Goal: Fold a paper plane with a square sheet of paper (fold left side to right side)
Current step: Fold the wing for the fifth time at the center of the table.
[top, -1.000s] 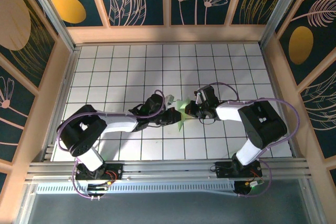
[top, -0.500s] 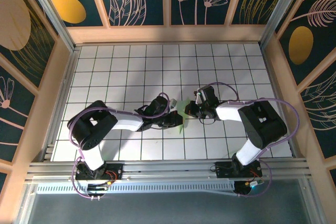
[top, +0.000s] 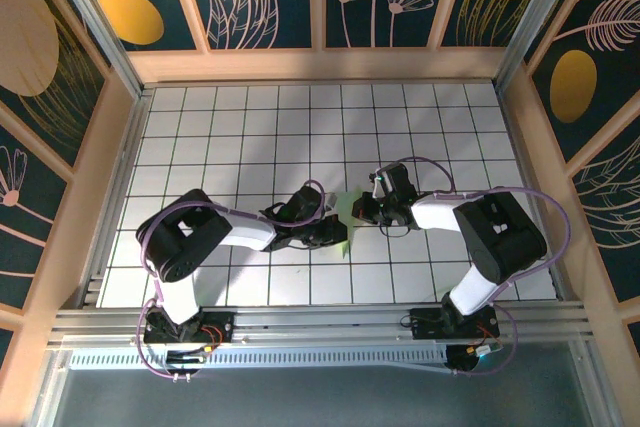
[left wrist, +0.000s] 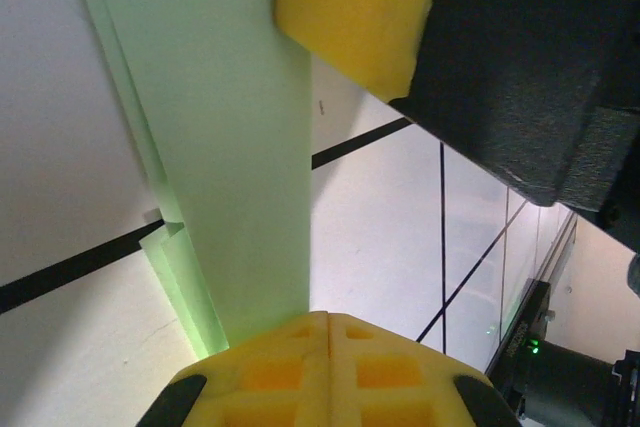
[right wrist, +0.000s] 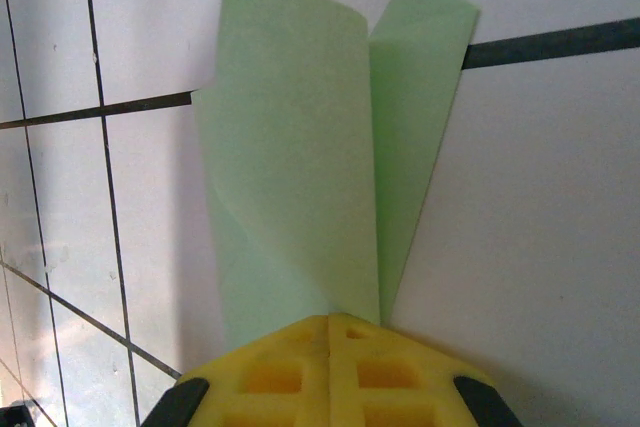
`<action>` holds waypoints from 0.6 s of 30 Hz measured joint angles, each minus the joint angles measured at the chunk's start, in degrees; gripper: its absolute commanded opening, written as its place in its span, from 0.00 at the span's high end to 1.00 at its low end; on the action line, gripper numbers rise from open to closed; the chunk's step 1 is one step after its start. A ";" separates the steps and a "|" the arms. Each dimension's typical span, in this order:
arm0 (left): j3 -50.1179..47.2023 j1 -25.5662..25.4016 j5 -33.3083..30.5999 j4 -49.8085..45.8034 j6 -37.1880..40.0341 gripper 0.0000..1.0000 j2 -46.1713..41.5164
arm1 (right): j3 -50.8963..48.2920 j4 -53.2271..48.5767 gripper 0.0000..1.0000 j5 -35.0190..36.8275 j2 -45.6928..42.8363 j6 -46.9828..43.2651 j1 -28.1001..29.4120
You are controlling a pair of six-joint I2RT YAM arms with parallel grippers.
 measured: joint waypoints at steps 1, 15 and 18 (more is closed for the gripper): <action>0.00 0.00 0.00 0.07 0.00 0.98 0.15 | 0.04 -0.09 1.00 0.00 0.00 0.00 0.00; 0.15 -0.52 -0.44 0.94 0.00 0.99 1.95 | 0.24 -0.46 1.00 -0.02 0.07 -0.35 0.00; 0.28 -0.63 -0.74 0.70 0.07 1.00 1.95 | 0.26 -0.70 1.00 0.00 -0.20 -0.37 0.00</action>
